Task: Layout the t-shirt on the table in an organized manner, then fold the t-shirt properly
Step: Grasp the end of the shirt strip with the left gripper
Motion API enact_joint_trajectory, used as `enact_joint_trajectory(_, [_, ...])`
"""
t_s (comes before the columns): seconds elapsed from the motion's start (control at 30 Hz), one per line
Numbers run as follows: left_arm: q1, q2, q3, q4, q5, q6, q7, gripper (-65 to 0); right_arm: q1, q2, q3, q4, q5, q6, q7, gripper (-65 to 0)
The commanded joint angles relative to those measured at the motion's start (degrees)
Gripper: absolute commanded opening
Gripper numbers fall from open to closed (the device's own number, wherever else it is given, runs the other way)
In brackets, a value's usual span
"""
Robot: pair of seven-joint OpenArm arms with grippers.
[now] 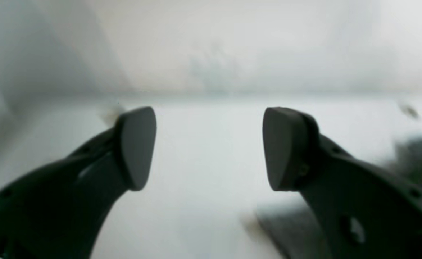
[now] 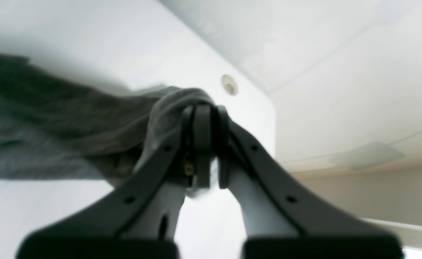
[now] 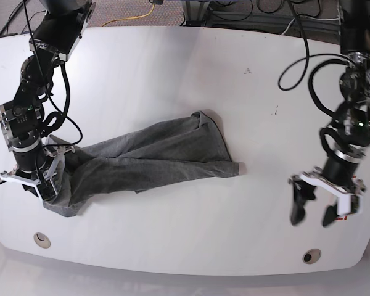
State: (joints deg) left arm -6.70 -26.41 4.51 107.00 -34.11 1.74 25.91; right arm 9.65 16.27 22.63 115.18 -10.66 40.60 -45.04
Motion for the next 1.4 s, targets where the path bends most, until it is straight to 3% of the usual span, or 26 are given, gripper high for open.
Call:
enact_joint_trajectory(0.0, [0.06,2.90,3.62,-2.25,3.03,-0.37,-1.25,-17.6,0.77,0.30,0.09,0.91,-0.20,-0.60,1.21,-65.0])
enact_joint_trajectory(0.2, [-0.03,8.61,11.27,-11.22,7.07,-0.46,-1.43,-13.5,-0.02,-0.93,0.09,0.91,-0.29,-0.60,1.21,-65.0])
enact_joint_trajectory(0.43, [-2.22,16.44,12.06,-21.86,11.56,-0.46,-1.60,-13.5,-1.52,-1.20,0.09,0.91,-0.29,-0.60,1.30,-65.0])
enact_joint_trajectory(0.6, [-3.89,19.43,12.06,-27.57,14.11,-0.46,-1.78,-13.5,-1.87,-1.28,0.36,0.91,-0.20,-0.60,1.30,-65.0])
enact_joint_trajectory(0.87, [-7.23,22.59,12.06,-36.10,14.28,-0.37,-1.78,-13.5,-2.49,-1.28,0.36,0.91,-0.20,-0.60,1.30,-65.0])
enact_joint_trajectory(1.1, [-8.47,22.68,12.15,-41.02,14.37,-0.29,-6.88,-13.6,-2.66,-1.28,0.36,0.91,-0.20,-0.60,1.30,-65.0])
enact_joint_trajectory(1.37, [-9.70,22.68,12.15,-44.98,14.37,-0.29,-7.23,-13.8,-2.66,-1.28,0.44,0.91,-0.20,-0.60,1.30,-65.0])
